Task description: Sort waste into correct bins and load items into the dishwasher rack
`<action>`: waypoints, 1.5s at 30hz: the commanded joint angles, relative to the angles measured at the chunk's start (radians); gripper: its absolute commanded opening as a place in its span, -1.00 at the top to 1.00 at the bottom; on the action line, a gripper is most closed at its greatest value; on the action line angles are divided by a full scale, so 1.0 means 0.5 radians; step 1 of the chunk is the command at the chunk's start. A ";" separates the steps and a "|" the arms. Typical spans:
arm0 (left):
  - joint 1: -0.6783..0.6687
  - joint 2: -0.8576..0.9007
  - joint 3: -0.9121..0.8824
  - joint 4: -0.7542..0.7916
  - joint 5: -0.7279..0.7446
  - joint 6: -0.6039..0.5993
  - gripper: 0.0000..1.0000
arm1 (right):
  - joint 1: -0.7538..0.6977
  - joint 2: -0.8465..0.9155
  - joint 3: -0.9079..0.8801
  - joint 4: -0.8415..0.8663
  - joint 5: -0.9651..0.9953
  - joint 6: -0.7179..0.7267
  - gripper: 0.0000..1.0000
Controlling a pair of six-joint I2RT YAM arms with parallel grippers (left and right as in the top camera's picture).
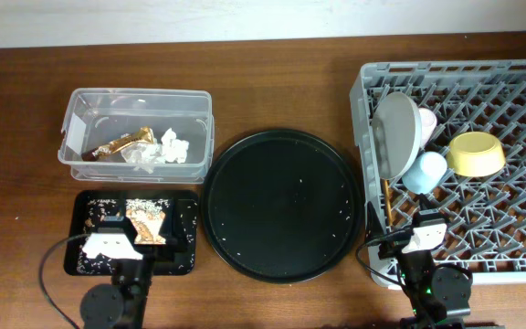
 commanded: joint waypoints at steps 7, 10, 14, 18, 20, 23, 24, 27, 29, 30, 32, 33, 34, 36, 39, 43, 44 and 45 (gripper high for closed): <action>0.010 -0.224 -0.350 0.084 0.087 -0.005 -0.99 | 0.008 -0.015 -0.011 -0.006 -0.026 0.002 -0.97; 0.010 -0.224 -0.367 -0.010 0.064 -0.004 -0.99 | 0.008 -0.015 -0.011 -0.006 -0.026 0.002 -0.97; 0.027 -0.224 -0.367 -0.019 0.006 0.038 -0.99 | 0.008 -0.015 -0.011 -0.006 -0.026 0.002 -0.97; 0.143 -0.224 -0.367 -0.021 0.013 0.102 -0.99 | 0.008 -0.015 -0.011 -0.006 -0.026 0.002 -0.97; 0.178 -0.224 -0.367 -0.021 0.016 0.134 -0.99 | 0.008 -0.015 -0.011 -0.006 -0.026 0.002 -0.97; 0.180 -0.224 -0.367 -0.021 0.028 0.299 -0.99 | 0.008 -0.015 -0.011 -0.006 -0.026 0.001 -0.97; 0.180 -0.224 -0.367 -0.021 0.027 0.349 -0.99 | 0.008 -0.015 -0.011 -0.006 -0.026 0.002 -0.97; 0.180 -0.224 -0.367 -0.021 0.009 0.428 -0.99 | 0.008 -0.015 -0.011 -0.006 -0.026 0.002 -0.97; 0.180 -0.224 -0.367 -0.021 0.012 0.486 -0.99 | 0.008 -0.015 -0.011 -0.006 -0.026 0.002 -0.97; 0.180 -0.224 -0.367 -0.022 0.012 0.518 -0.99 | 0.008 -0.015 -0.011 -0.006 -0.026 0.002 -0.96; 0.180 -0.224 -0.367 -0.022 0.012 0.597 -0.99 | 0.008 -0.015 -0.011 -0.005 -0.026 0.002 -0.97; 0.180 -0.224 -0.367 -0.022 0.012 0.597 -0.99 | 0.008 -0.015 -0.011 -0.006 -0.026 0.002 -0.97; 0.180 -0.224 -0.367 -0.021 0.013 0.596 -0.99 | 0.008 -0.015 -0.011 -0.006 -0.026 0.002 -0.97; 0.180 -0.224 -0.367 -0.020 0.027 0.596 -0.99 | 0.008 -0.015 -0.011 -0.006 -0.026 0.002 -0.97; 0.180 -0.224 -0.367 -0.020 0.025 0.596 -0.99 | 0.008 -0.015 -0.011 -0.006 -0.026 0.002 -0.97; 0.180 -0.224 -0.367 -0.021 0.025 0.596 -0.99 | 0.008 -0.015 -0.011 -0.006 -0.026 0.002 -0.97; 0.180 -0.223 -0.367 -0.021 0.025 0.596 -0.99 | 0.008 -0.015 -0.011 -0.006 -0.026 0.002 -0.97; 0.180 -0.223 -0.367 -0.021 0.025 0.596 -0.99 | 0.008 -0.015 -0.011 -0.006 -0.026 0.002 -0.97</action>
